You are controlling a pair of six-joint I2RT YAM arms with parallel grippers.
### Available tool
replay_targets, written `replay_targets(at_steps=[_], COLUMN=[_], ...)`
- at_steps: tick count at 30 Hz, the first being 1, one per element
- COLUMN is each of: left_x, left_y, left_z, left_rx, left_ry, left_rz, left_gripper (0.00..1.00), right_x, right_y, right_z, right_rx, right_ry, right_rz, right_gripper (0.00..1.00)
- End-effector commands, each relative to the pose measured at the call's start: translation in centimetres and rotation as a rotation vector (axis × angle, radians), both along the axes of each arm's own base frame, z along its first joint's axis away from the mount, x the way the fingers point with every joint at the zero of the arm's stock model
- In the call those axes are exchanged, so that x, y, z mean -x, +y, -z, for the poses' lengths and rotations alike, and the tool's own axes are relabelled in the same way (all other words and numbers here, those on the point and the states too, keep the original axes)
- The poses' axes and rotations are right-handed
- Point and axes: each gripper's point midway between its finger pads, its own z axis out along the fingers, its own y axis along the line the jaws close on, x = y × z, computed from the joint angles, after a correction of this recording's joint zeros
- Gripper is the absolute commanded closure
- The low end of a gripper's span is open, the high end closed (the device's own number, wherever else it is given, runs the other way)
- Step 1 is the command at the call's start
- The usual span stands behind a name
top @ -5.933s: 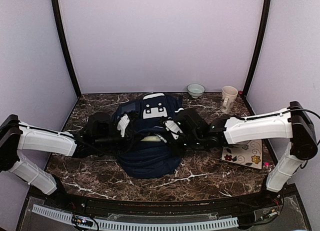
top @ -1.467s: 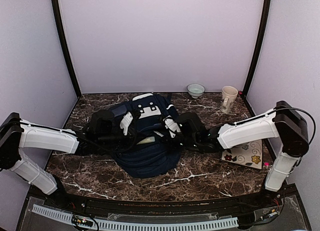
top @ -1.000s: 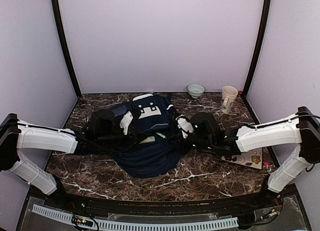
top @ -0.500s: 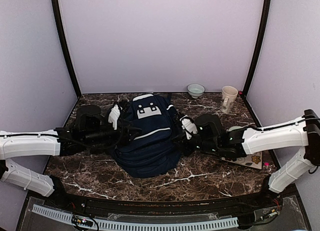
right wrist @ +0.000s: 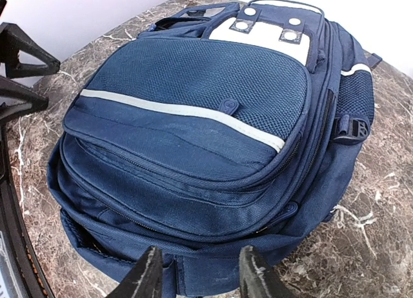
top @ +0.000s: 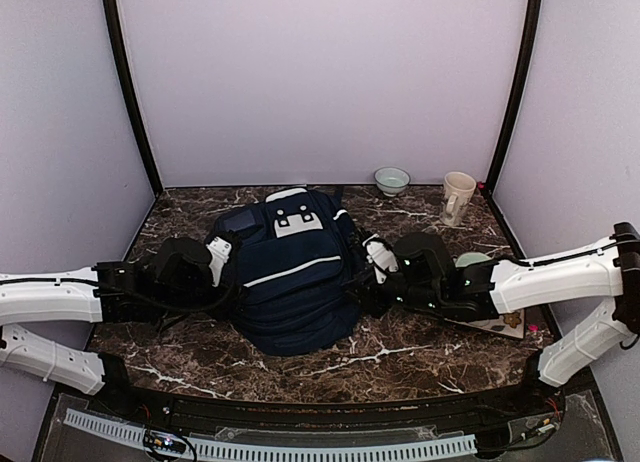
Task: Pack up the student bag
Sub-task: Move the student bag to the center of the board.
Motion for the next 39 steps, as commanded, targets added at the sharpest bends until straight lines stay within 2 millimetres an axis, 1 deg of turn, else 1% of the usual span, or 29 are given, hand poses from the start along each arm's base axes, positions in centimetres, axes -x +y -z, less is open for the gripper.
replay_targets(at_steps=[1,6,12,15,20,25,32,37,39], left_x=[0.1,-0.3,-0.4,-0.1,0.2,-0.2,-0.2,-0.6,-0.7], left_y=[3.9,5.9,6.3,7.0,8.4,9.3,8.3,8.3,7.9], left_z=[0.4,1.3,3.1,4.1,6.2,7.7,9.2,10.0,10.1], left_rx=[-0.055,-0.111,-0.212,-0.256,-0.268,-0.254,-0.233,-0.238,-0.225], left_ry=[-0.004,-0.014,0.057,0.099,0.185,0.258,0.31,0.325,0.329], left_rz=[-0.153,-0.256,-0.31,-0.345,-0.387,-0.428,-0.376,-0.374,-0.358], left_gripper=[0.41,0.4,0.39,0.37,0.37,0.38,0.4,0.42,0.42], right_x=[0.3,0.6,0.7,0.8,0.8,0.7,0.8,1.1,1.3], right_y=[0.3,0.4,0.1,-0.1,-0.2,-0.1,-0.4,-0.1,0.1], right_z=[-0.9,-0.9,-0.9,-0.7,-0.5,-0.2,0.0,0.0,0.0], right_rx=[-0.034,-0.028,-0.023,-0.018,-0.01,-0.004,0.005,-0.005,-0.012], right_ry=[-0.018,-0.017,-0.017,-0.015,-0.017,-0.016,-0.015,-0.009,-0.005], right_rz=[-0.002,-0.007,0.001,0.0,0.006,0.002,0.003,-0.012,-0.024], right_gripper=[0.56,0.55,0.55,0.55,0.55,0.55,0.55,0.55,0.55])
